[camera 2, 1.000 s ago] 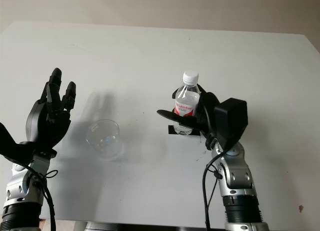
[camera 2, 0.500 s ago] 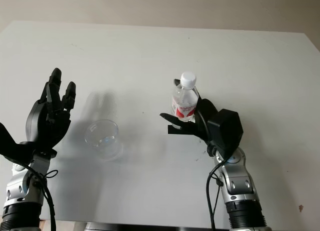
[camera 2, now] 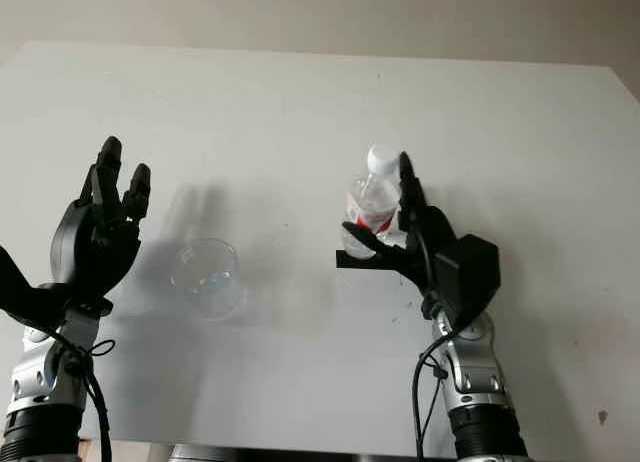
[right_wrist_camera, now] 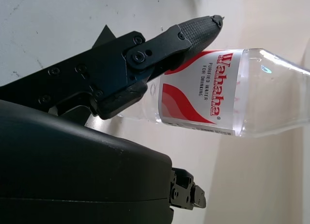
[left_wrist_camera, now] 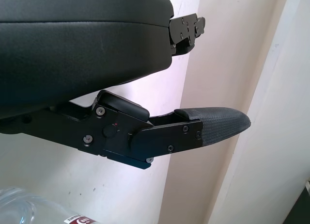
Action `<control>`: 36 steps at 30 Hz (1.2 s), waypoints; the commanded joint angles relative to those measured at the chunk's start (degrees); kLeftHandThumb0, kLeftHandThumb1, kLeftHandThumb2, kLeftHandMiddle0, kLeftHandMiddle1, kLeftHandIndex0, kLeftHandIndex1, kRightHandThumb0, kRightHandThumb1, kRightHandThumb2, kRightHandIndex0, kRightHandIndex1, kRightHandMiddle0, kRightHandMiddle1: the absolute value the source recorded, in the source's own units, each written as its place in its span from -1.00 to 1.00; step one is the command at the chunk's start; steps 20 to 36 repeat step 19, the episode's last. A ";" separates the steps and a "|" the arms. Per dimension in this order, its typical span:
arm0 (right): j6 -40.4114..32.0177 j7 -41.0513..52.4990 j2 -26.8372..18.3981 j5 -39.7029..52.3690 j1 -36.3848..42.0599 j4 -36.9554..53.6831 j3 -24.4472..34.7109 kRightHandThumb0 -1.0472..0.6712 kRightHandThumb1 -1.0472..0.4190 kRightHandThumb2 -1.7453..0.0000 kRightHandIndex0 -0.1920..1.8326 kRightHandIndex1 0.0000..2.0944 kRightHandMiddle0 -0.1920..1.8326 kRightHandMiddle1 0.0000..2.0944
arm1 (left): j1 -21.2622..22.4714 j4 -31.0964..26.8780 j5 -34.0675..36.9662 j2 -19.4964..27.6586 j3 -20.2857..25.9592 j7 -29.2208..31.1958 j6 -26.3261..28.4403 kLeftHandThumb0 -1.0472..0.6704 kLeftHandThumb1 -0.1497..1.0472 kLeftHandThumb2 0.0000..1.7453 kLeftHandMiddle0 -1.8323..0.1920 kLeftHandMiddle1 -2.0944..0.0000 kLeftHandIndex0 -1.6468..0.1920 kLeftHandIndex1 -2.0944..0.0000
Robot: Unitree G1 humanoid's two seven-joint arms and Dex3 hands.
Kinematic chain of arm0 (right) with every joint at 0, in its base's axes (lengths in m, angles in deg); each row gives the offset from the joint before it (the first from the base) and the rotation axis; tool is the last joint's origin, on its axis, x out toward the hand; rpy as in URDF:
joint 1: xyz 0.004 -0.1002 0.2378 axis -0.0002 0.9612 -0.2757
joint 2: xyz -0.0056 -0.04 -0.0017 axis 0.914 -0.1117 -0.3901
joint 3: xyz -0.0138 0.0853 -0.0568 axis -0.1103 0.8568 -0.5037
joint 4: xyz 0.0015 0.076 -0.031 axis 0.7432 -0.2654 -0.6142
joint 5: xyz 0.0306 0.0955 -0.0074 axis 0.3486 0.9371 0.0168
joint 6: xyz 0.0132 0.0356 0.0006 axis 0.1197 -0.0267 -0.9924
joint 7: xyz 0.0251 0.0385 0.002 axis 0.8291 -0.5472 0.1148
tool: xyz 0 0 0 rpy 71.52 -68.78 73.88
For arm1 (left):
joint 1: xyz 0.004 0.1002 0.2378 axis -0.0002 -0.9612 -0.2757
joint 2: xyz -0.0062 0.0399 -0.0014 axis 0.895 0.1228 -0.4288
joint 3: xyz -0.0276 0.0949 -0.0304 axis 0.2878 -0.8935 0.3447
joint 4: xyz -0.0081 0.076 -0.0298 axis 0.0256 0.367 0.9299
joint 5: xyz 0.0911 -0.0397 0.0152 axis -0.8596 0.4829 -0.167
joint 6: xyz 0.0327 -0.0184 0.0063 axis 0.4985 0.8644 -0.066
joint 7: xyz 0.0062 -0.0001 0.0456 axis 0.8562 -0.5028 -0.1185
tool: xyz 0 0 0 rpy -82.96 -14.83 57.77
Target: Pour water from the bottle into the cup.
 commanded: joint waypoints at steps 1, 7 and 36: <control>1.94 -0.44 0.89 -0.07 1.24 -2.31 0.41 -0.88 -0.83 0.93 -1.00 -1.00 -1.00 -1.00 | 0.42 -0.30 -0.07 0.61 0.06 0.19 -0.11 -0.71 1.00 -0.35 0.95 0.95 0.98 0.95; 6.36 -1.51 2.12 -0.20 1.07 -4.09 0.36 -0.88 -0.84 0.93 -1.00 -1.00 -1.00 -1.00 | 0.49 -0.19 -0.25 0.28 -0.11 -0.01 -0.41 -0.70 1.00 -0.35 0.95 0.95 0.97 0.95; 6.44 -1.82 2.15 -2.34 2.30 -0.06 -1.43 -0.95 -0.85 0.94 -1.00 -1.00 -1.00 -1.00 | 0.00 -0.40 -0.20 0.38 -0.05 0.48 -0.70 -0.70 1.00 -0.34 0.96 0.95 0.99 0.95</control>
